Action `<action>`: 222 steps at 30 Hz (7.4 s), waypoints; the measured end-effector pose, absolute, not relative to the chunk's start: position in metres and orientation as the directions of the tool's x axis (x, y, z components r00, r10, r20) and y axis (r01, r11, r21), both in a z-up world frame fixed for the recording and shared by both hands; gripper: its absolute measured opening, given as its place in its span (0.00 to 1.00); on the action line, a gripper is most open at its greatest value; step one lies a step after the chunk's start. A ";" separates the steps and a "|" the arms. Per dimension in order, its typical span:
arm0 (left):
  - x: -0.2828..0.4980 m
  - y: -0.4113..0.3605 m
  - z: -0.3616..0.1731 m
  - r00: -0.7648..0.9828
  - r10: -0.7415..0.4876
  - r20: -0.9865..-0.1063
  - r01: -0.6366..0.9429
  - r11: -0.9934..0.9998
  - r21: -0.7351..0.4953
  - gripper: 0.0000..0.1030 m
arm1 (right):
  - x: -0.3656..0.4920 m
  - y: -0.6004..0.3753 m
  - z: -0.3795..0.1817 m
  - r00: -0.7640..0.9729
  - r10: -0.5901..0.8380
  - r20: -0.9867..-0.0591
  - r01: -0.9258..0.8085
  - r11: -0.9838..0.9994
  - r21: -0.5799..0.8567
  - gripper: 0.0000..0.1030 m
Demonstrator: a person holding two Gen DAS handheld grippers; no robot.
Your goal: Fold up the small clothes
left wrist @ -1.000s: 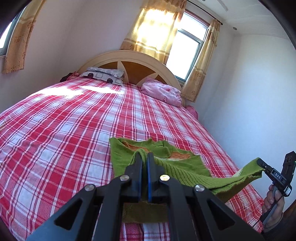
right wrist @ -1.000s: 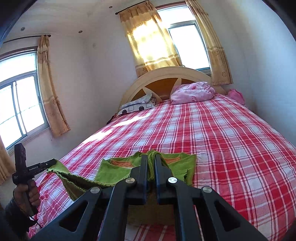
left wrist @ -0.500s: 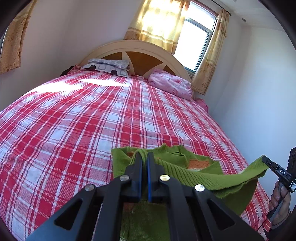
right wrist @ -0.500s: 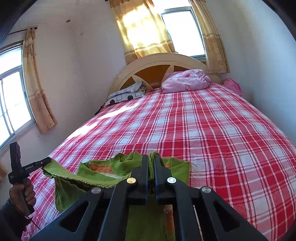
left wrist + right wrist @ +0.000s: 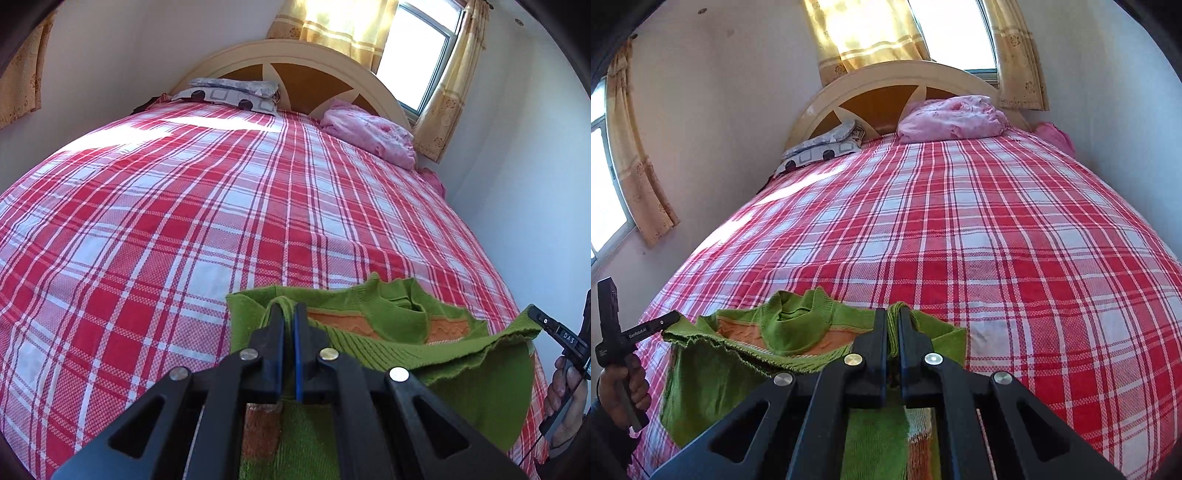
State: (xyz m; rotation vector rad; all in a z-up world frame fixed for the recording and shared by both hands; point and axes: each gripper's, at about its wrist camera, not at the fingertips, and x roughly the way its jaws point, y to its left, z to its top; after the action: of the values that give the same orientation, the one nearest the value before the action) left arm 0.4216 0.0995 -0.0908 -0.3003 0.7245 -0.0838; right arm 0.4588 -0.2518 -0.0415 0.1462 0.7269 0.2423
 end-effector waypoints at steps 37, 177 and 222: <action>0.305 0.101 -0.139 0.698 -0.104 -0.708 -0.065 0.976 -0.207 0.56 | 0.311 -0.286 -0.096 0.597 0.353 -0.720 -0.179 0.934 0.309 0.52; 0.406 0.141 -0.140 0.699 -0.248 -0.670 0.000 0.938 -0.347 0.97 | 0.234 0.093 -0.127 0.656 0.317 -0.685 -0.688 0.625 -0.370 0.65; 0.456 0.130 -0.162 0.631 -0.464 -0.622 0.169 0.864 -0.474 0.14 | 0.253 0.103 -0.121 0.573 0.385 -0.724 -0.737 0.628 -0.249 0.08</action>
State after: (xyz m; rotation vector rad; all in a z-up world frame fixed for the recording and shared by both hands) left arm 0.4564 0.1304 -0.1616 -0.3941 0.8129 -0.3730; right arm 0.2534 0.1033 -0.1213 -0.5789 0.6779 0.7022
